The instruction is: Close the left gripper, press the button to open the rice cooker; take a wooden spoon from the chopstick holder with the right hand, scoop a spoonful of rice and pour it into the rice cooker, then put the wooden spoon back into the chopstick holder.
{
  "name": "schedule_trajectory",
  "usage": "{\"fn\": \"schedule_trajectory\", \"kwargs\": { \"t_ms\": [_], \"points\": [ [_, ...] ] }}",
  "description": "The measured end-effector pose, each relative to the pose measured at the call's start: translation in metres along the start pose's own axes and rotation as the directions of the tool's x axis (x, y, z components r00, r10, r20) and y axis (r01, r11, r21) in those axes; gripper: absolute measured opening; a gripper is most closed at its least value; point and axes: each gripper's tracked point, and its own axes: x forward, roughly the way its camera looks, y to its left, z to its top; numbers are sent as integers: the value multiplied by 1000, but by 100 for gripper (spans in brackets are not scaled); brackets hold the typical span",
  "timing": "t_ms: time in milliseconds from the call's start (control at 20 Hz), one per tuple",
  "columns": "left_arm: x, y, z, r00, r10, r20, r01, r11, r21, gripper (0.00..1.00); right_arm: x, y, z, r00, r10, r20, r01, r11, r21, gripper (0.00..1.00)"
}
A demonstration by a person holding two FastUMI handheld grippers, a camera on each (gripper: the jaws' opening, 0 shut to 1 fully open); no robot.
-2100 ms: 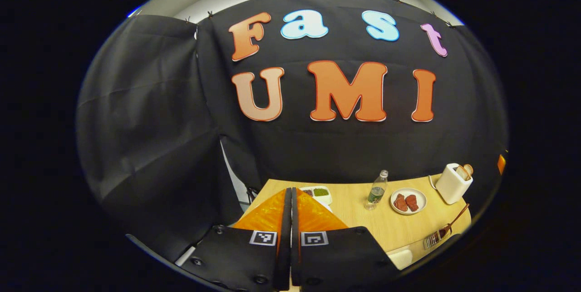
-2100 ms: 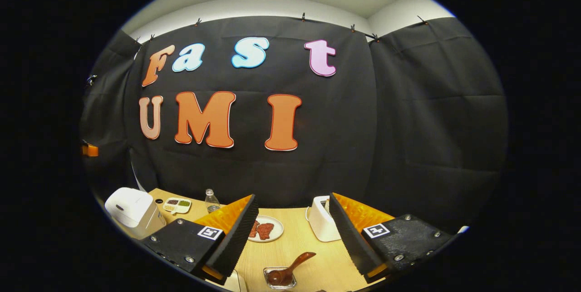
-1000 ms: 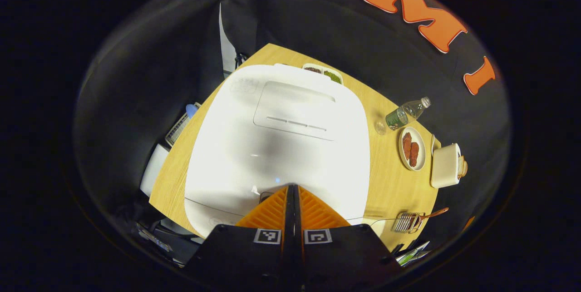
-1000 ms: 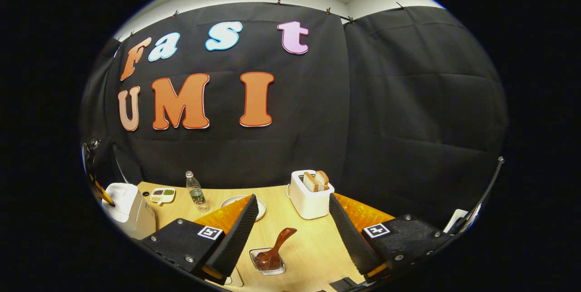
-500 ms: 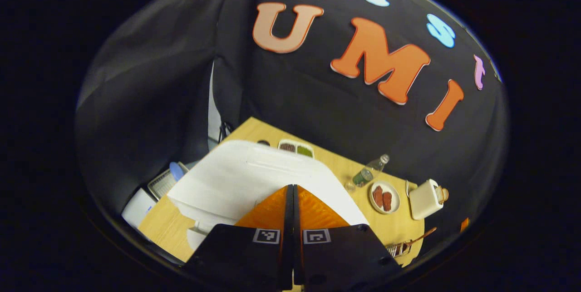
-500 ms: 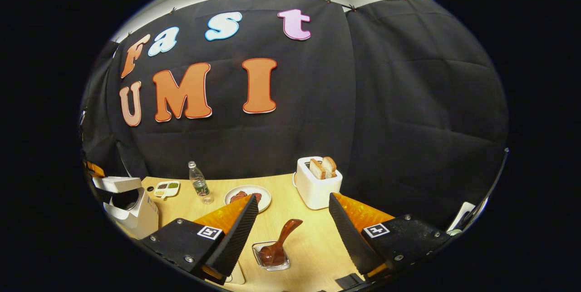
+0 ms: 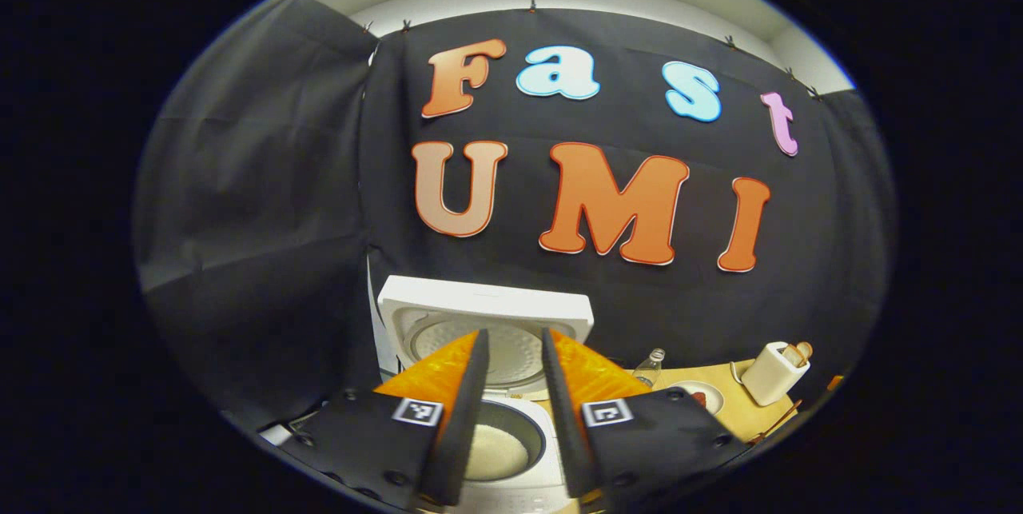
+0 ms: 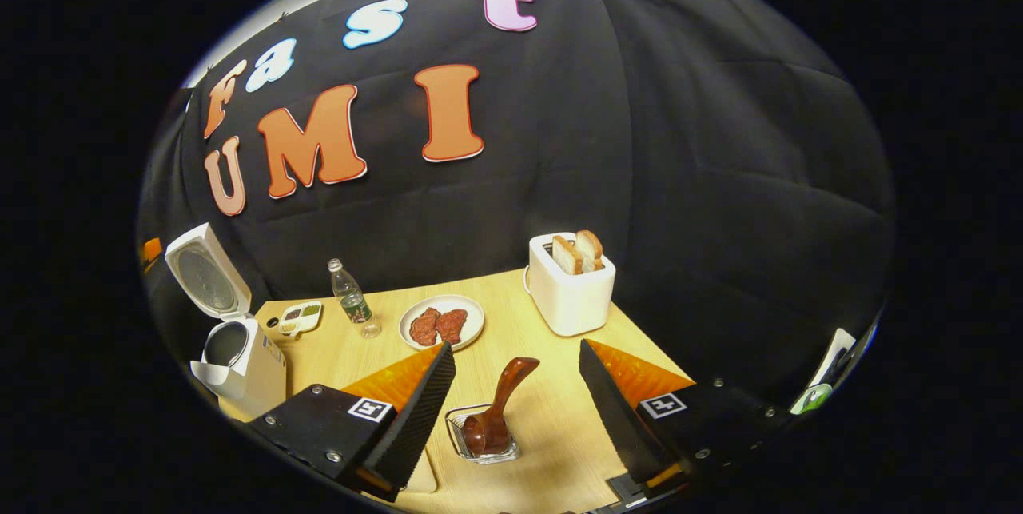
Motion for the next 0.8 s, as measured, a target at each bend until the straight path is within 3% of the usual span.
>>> {"fn": "schedule_trajectory", "kwargs": {
  "t_ms": [50,100,250,550,800],
  "points": [
    [-5,-7,3,1000,-8,14,8,1000,14,70,6,0,-6,1000,5,-18,-5,1000,0,97],
    [-11,-14,5,999,-16,33,16,1000,16,76,12,-1,-12,999,10,-35,-9,1000,1,100],
    [-27,-28,9,995,-49,91,49,999,0,93,34,0,-35,993,38,-114,-36,999,15,96],
    [-61,-24,-12,995,39,88,-40,999,8,94,77,3,-83,955,97,-279,-75,993,89,95],
    [-90,-24,-35,997,72,31,-70,996,-54,93,104,4,-106,930,147,-338,-121,988,98,81]
  ]
}}
